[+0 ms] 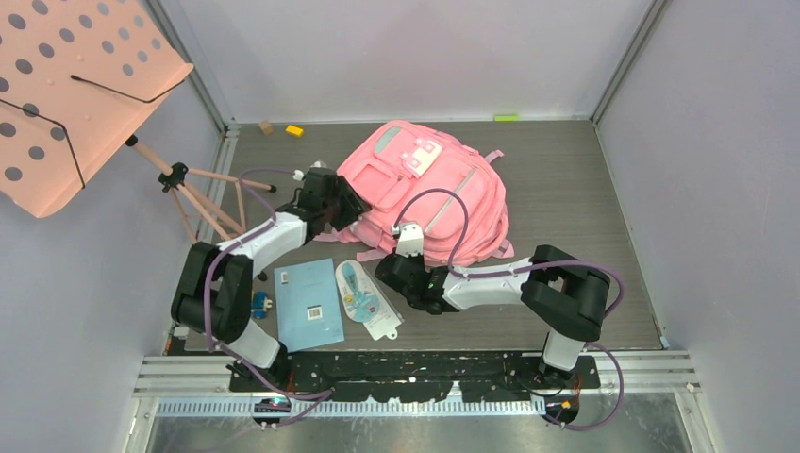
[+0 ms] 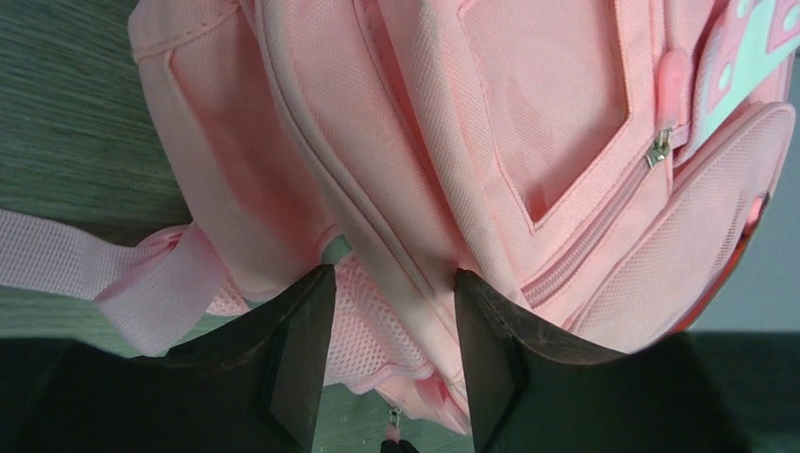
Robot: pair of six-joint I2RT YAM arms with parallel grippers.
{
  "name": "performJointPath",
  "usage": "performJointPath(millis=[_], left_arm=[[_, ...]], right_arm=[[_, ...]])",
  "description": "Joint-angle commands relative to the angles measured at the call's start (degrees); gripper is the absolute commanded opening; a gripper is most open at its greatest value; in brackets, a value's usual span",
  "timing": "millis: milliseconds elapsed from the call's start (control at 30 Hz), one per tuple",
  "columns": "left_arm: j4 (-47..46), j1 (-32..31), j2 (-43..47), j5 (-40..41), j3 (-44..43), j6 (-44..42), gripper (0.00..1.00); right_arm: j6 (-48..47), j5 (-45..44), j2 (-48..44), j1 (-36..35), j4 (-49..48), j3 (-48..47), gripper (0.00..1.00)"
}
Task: Pack the student bag
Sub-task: Zip the student bag at the center of the board.
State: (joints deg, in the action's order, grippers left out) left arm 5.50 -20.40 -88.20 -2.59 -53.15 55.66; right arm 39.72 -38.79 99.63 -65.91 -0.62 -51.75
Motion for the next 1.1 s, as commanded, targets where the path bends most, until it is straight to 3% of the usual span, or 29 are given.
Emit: performJointPath(millis=[0,167,400,900,1067], left_arm=[[-5.07,-0.08,-4.19,-1.15,-2.47,0.59,0.5],[-8.56,-0.08,-7.16,-2.53,-4.16,0.53,0.47],[-6.91,1.35,-6.37,-0.98,-8.37,-3.09,0.01],[1.28,10.88,-10.08,-7.16,-22.5,-16.14,0.0],[0.82,11.87,-12.17,-10.39,-24.84,-17.58,0.0]], right_arm=[[1.38,0.1,-2.5,-1.04,2.0,0.87,0.0],[1.18,-0.46,-2.64,-1.11,2.22,1.06,0.0],[2.62,-7.07,-2.74,-1.31,8.95,0.53,0.0],[9.09,-9.17,-10.11,-1.33,18.55,3.43,0.0],[8.74,-9.93,-12.61,-1.26,17.11,4.62,0.0]])
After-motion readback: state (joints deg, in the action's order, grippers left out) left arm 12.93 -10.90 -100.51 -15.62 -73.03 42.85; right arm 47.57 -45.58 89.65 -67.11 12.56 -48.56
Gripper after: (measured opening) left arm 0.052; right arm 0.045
